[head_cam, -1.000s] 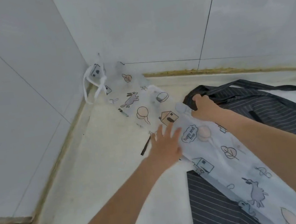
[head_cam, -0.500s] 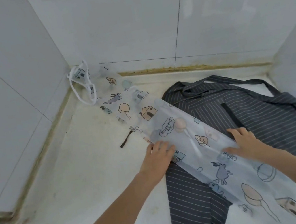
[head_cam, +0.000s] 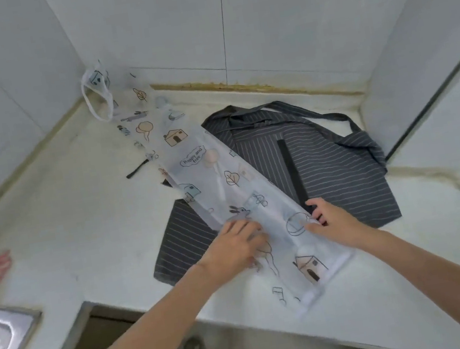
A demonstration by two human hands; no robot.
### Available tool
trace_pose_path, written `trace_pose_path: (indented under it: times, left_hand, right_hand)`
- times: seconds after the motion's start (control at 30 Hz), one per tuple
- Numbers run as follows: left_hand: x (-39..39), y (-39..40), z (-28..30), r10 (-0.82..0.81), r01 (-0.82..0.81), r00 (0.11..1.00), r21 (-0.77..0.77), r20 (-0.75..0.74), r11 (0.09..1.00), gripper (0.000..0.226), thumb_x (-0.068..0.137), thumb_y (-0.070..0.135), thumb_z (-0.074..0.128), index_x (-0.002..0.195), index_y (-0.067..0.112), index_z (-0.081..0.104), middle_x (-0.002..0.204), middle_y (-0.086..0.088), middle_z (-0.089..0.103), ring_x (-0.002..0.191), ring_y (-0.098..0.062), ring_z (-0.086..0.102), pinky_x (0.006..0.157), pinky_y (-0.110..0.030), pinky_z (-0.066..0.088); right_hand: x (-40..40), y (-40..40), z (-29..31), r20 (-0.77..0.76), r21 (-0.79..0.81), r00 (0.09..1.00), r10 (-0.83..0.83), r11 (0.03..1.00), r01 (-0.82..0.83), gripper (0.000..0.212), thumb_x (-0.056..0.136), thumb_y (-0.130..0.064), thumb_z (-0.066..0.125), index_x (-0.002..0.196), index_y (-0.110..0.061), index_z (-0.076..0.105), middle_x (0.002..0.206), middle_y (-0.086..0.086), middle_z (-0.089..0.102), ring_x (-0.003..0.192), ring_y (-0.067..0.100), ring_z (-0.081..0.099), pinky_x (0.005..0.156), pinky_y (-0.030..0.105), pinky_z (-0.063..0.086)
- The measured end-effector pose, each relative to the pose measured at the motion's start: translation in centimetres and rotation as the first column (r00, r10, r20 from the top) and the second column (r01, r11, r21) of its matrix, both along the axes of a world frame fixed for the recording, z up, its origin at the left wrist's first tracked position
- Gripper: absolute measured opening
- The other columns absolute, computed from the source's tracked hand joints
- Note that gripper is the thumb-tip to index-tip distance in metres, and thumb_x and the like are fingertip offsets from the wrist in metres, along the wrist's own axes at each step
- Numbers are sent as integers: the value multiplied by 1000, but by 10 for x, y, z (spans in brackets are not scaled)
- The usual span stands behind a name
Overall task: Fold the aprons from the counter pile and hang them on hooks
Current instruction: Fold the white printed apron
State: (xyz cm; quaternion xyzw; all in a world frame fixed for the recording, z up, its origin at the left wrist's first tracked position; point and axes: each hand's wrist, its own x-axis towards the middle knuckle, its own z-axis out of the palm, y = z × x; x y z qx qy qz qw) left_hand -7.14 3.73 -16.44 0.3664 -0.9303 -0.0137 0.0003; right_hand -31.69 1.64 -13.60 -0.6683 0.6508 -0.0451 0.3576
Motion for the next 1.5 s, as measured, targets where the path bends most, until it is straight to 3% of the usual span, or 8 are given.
trace_pose_path:
  times: [0.3,0.47,0.63,0.77,0.9,1.17,1.4,1.5]
  left_hand:
    - [-51,69,-12,114,-121,992,-125,-61,985,71,36,4,84,91,18,41,79,1,57,68,-16,55,59,-24,46]
    - [-51,84,-16,77,-96,989,-154,-123,983,64,42,-2,79,89,18,40,66,1,54,51,-16,49,43,-21,41]
    - [-37,103,-21,81,-92,991,-106,-106,990,20,68,28,47,86,19,49,81,-2,58,68,-21,57,53,-23,50]
    - [-44,110,-21,164,-169,982,-52,-92,984,29,69,38,41,90,19,49,90,-4,60,76,-25,59,62,-27,54]
    - [-52,121,-27,230,-230,966,10,-119,973,47,73,47,45,110,18,44,109,-9,62,95,-32,61,78,-37,56]
    - [-55,142,-38,256,-252,953,43,-164,967,52,89,46,43,128,13,51,131,-7,57,121,-22,46,107,-29,31]
    - [-41,151,-7,809,-481,428,656,-403,582,56,95,58,20,125,26,55,110,-2,66,101,-13,59,89,-17,40]
    - [-34,148,-3,866,-465,167,736,-472,491,47,96,53,31,100,15,60,93,-8,65,88,-21,59,81,-30,42]
  right_hand:
    - [-32,39,-13,270,117,950,-156,985,129,44,92,-23,59,131,-11,42,110,5,53,94,19,52,70,24,40]
    - [-30,49,-26,154,0,988,-31,1000,31,45,87,-15,64,126,-8,43,117,8,54,96,19,51,69,24,39]
    - [-25,62,-31,-57,-157,984,169,972,-176,63,89,-15,61,142,-11,27,134,10,33,113,25,45,92,30,41]
    - [-39,65,-32,-454,-348,753,476,683,-642,86,54,13,69,132,-14,47,134,12,45,113,33,44,80,43,49]
    - [-48,61,-20,-436,-125,572,695,582,-803,79,80,13,40,150,-18,20,156,-2,12,140,27,12,113,37,22]
    - [-52,66,-22,-349,-119,606,715,608,-785,63,92,-26,43,150,-21,18,156,-5,10,141,16,5,115,26,13]
    - [-42,69,-17,-190,-64,585,788,585,-808,69,88,-47,55,147,-25,27,149,-12,20,136,8,13,111,23,20]
    - [-33,67,-19,-136,-188,611,780,585,-789,47,89,-14,57,135,-13,49,139,-6,43,128,14,32,106,26,32]
